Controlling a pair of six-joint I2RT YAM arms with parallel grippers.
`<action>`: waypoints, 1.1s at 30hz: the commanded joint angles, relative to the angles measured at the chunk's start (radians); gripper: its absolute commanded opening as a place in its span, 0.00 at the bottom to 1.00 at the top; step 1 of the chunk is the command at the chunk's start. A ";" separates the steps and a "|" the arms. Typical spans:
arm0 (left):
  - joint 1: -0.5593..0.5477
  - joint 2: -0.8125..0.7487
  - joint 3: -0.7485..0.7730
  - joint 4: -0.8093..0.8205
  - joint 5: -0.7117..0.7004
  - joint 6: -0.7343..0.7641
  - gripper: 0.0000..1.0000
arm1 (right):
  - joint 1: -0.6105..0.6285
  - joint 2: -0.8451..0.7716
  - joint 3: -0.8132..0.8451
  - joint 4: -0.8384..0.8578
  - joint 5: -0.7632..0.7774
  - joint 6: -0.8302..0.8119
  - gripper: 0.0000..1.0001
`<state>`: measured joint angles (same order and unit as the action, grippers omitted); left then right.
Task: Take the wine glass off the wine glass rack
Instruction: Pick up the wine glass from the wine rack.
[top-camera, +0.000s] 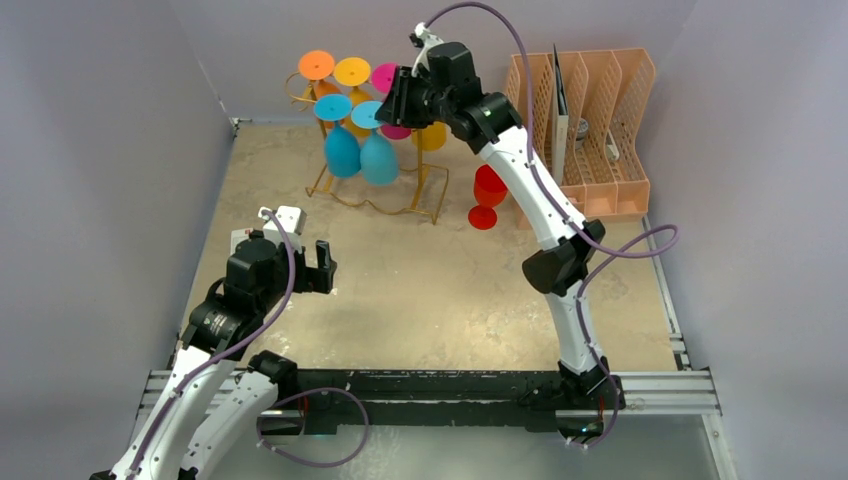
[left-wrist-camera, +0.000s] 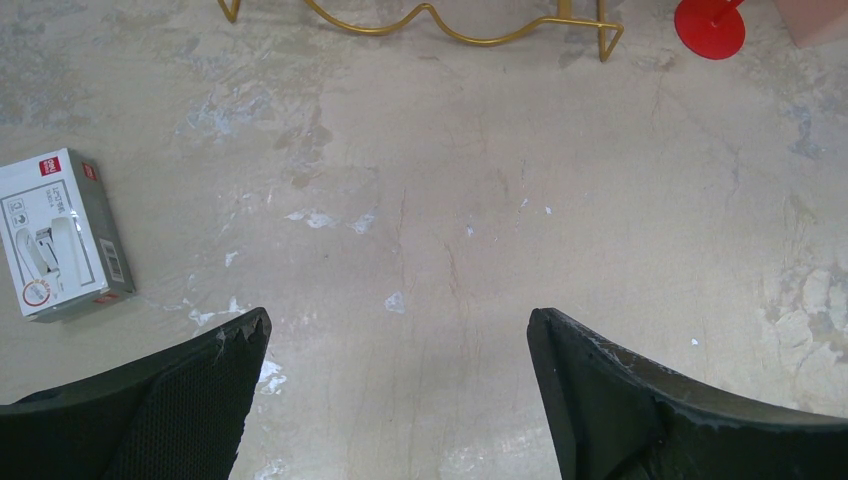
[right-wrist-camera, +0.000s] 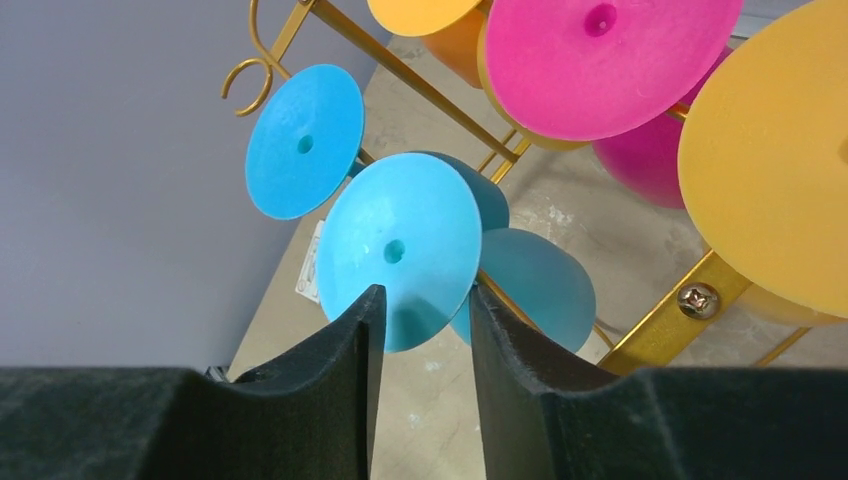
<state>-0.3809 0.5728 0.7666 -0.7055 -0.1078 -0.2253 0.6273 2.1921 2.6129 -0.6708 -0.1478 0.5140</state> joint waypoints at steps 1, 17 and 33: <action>0.004 -0.002 0.036 0.014 0.010 -0.009 0.99 | -0.003 0.024 0.041 -0.001 -0.010 -0.022 0.35; 0.004 -0.004 0.038 0.011 0.002 -0.011 0.99 | -0.065 0.020 -0.011 0.130 -0.111 0.204 0.04; 0.004 0.003 0.039 0.006 -0.003 -0.013 0.99 | -0.096 -0.020 -0.078 0.278 -0.226 0.406 0.00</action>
<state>-0.3809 0.5728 0.7666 -0.7059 -0.1078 -0.2256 0.5419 2.2135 2.5423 -0.4713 -0.3378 0.8623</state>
